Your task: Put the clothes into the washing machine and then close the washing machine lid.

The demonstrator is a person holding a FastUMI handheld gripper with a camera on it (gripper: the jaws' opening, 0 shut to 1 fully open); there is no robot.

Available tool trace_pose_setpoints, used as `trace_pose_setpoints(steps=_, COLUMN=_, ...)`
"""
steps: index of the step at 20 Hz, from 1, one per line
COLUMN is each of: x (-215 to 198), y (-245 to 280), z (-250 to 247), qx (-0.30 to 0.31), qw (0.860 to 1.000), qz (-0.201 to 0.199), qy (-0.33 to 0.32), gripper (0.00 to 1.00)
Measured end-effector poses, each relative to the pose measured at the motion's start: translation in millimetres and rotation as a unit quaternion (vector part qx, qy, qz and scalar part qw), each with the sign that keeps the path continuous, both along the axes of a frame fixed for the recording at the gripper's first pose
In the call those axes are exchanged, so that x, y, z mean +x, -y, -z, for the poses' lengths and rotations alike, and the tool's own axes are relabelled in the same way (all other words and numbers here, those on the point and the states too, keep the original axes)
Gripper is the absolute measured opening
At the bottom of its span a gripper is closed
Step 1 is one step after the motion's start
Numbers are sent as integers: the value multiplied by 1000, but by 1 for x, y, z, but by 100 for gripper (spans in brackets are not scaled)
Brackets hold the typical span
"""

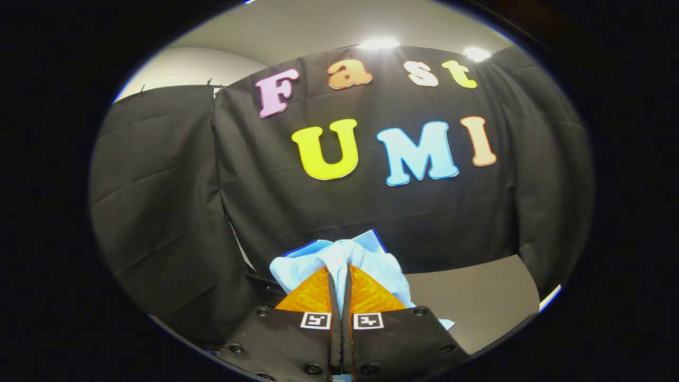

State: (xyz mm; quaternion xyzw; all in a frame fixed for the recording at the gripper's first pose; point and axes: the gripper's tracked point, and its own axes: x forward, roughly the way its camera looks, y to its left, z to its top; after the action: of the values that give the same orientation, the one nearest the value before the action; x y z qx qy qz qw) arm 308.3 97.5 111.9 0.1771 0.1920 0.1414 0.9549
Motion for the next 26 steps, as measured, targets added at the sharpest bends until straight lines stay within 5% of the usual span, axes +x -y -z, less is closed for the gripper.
trace_pose_setpoints(steps=13, x=-14, y=-133, z=-19, qx=30, qw=996, qz=-88, qy=-1, gripper=2)
trace_pose_setpoints(steps=26, x=-20, y=-223, z=24, qx=34, qw=986, qz=-157, qy=-45, gripper=2)
